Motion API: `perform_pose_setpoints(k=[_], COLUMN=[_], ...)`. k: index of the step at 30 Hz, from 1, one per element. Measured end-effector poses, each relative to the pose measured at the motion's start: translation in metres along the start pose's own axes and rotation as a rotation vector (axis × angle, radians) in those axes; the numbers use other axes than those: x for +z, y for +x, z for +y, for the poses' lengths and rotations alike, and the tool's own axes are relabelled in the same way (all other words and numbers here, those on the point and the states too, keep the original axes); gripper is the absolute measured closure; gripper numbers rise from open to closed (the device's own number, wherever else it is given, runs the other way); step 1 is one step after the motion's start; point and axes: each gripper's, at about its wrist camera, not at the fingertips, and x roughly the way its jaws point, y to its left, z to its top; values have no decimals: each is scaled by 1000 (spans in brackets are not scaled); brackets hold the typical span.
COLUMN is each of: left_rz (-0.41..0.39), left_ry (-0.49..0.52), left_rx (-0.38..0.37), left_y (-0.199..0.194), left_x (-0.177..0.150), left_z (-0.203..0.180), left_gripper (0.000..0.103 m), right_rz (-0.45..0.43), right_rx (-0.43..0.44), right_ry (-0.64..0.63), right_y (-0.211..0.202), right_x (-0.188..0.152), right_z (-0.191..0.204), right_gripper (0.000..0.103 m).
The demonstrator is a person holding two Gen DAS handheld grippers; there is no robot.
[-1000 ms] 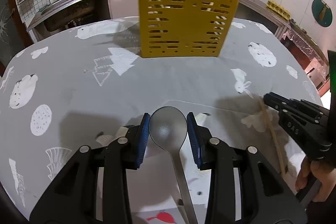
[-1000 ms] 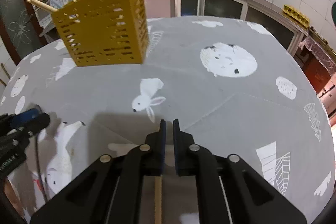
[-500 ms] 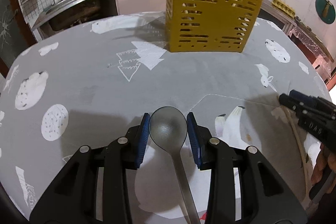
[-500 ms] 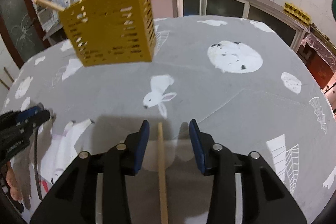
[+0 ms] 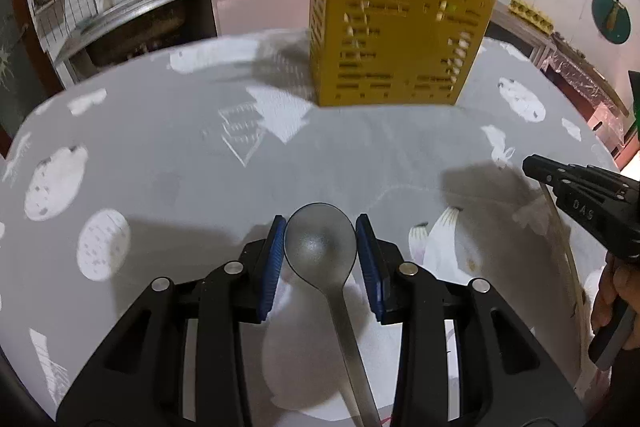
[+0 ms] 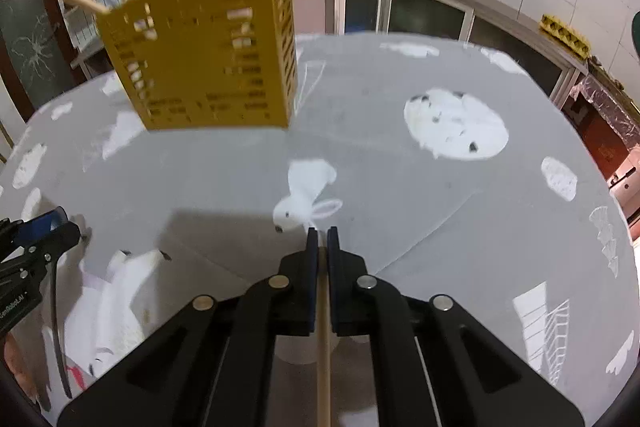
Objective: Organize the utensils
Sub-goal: 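Lift the metal spoon and chopstick and lower them into the holder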
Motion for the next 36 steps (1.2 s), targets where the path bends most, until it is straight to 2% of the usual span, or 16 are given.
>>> perform_pose_setpoints(k=[13,19,27,36], left_rz=[-234,-317,-375,-426], left_ry=[-1,37,60,62], left_rx=[-9,5,7,-11], left_y=[-57,-74,-82,-90], left_x=[24,29,36,53], left_z=[1,-7,-11,-12], left_gripper=[68,69,69,69], right_rz=[-387,-535,-630,-665], right_rx=[51,53,77,89], right_ry=[35,29,56,51], right_y=[-93,-117,-132,-131], right_x=[34,39,53,68], right_z=[1,6,2,3], right_gripper=[98,98,98,98])
